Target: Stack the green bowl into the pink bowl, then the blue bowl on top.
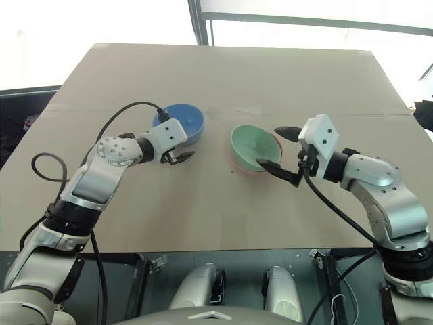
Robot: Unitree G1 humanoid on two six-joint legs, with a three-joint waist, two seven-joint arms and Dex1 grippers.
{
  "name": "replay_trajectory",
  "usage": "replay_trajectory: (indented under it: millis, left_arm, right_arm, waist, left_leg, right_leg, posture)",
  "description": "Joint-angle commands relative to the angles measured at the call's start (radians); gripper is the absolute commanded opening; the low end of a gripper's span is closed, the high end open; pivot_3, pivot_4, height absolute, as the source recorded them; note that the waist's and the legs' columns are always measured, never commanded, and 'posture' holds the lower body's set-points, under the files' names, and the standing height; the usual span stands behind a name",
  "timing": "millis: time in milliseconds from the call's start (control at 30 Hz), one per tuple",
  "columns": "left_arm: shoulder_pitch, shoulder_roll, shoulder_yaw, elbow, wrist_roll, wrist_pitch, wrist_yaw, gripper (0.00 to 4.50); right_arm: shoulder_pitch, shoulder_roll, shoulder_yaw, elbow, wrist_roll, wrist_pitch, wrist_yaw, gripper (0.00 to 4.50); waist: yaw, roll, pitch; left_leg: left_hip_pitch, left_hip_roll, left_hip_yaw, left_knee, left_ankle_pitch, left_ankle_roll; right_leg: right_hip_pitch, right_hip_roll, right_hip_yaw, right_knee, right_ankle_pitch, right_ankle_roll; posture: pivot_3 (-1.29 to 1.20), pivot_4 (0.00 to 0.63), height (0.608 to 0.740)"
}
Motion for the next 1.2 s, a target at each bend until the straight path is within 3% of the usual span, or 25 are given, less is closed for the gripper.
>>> replay_trajectory:
  millis: [33, 67, 100, 167, 200, 400, 633, 833, 1000, 1200]
  left_arm:
    - [-0.026, -0.001, 0.013, 0.016, 0.023, -0.021, 0.005, 3.60]
    - [-0.028, 0.000, 0.008, 0.023, 0.029, -0.029, 0.001, 3.60]
    - [-0.033, -0.002, 0.005, 0.031, 0.032, -0.034, -0.001, 3.21]
    - [-0.041, -0.007, 0.003, 0.043, 0.037, -0.044, -0.004, 2.95]
    - [-0.045, -0.011, 0.005, 0.049, 0.039, -0.047, -0.003, 2.38]
    - [-0.065, -0.022, 0.014, 0.066, 0.043, -0.053, -0.012, 0.03]
    - [-0.129, -0.050, 0.047, 0.022, -0.039, -0.038, -0.090, 0.01]
    - [-0.275, -0.154, 0.086, -0.008, -0.277, -0.239, -0.304, 0.01]
    - [-0.353, -0.181, 0.044, 0.030, -0.328, -0.292, -0.452, 0.01]
    - [-0.388, -0.211, -0.025, 0.173, -0.280, -0.482, -0.574, 0.01]
  right_arm:
    - [0.024, -0.040, -0.077, -0.046, 0.030, -0.021, 0.013, 4.44]
    - [0.030, -0.045, -0.084, -0.048, 0.030, -0.027, 0.009, 4.44]
    - [0.035, -0.047, -0.089, -0.049, 0.029, -0.032, 0.003, 4.50]
    - [0.041, -0.047, -0.093, -0.051, 0.030, -0.038, -0.006, 4.50]
    - [0.044, -0.045, -0.094, -0.051, 0.029, -0.042, -0.011, 4.50]
    - [0.058, -0.043, -0.087, -0.041, 0.008, -0.072, -0.034, 4.50]
    - [0.080, -0.038, -0.087, -0.030, -0.032, -0.097, -0.084, 4.50]
    - [0.151, -0.039, -0.137, -0.026, -0.070, -0.140, -0.125, 4.50]
    - [0.290, -0.042, -0.277, -0.151, 0.042, -0.130, -0.087, 4.50]
    - [0.456, -0.060, -0.407, -0.232, 0.062, -0.120, -0.081, 4.50]
  waist:
    - [0.000, 0.000, 0.000]
    - [0.001, 0.000, 0.000]
    - [0.001, 0.000, 0.000]
    - [0.001, 0.000, 0.000]
    - [0.001, 0.000, 0.000]
    - [0.001, 0.000, 0.000]
    - [0.003, -0.001, 0.000]
    - [0.010, -0.002, 0.001]
    - [0.001, -0.001, 0.001]
    - [0.004, -0.001, 0.001]
  left_leg:
    - [0.000, 0.000, 0.000, 0.000, 0.000, 0.000]
    - [0.000, 0.000, 0.000, 0.000, 0.000, 0.000]
    - [0.000, 0.000, 0.000, 0.000, 0.000, 0.000]
    - [0.000, 0.000, 0.000, 0.000, 0.000, 0.000]
    - [0.000, 0.000, 0.000, 0.000, 0.000, 0.000]
    - [0.000, 0.000, 0.000, 0.000, 0.000, 0.000]
    - [-0.001, 0.000, 0.000, 0.001, 0.000, 0.000]
    - [-0.003, -0.001, -0.002, 0.004, -0.001, 0.001]
    - [-0.001, -0.001, 0.000, 0.004, -0.001, 0.002]
    - [0.001, -0.001, 0.000, 0.008, -0.001, 0.002]
  right_leg:
    - [0.000, 0.000, 0.000, 0.000, 0.000, 0.000]
    - [0.000, 0.000, 0.000, 0.000, 0.000, 0.000]
    - [0.000, 0.000, 0.000, 0.000, 0.000, 0.000]
    - [0.000, 0.000, 0.000, 0.000, 0.000, 0.000]
    - [0.000, 0.000, 0.000, 0.000, 0.000, 0.000]
    - [0.000, 0.000, 0.000, 0.000, 0.000, 0.000]
    - [0.000, -0.001, 0.000, 0.000, 0.000, 0.000]
    - [0.000, -0.002, -0.002, 0.000, 0.000, 0.000]
    - [0.001, -0.001, -0.001, 0.000, 0.000, 0.000]
    - [0.003, -0.001, 0.000, 0.000, 0.000, 0.000]
  posture:
    - [0.00, 0.150, 0.740]
    - [0.00, 0.150, 0.740]
    - [0.00, 0.150, 0.740]
    - [0.00, 0.150, 0.740]
    - [0.00, 0.150, 0.740]
    - [0.00, 0.150, 0.740]
    - [0.00, 0.150, 0.740]
    - [0.00, 0.150, 0.740]
    - [0.00, 0.150, 0.740]
    - [0.00, 0.150, 0.740]
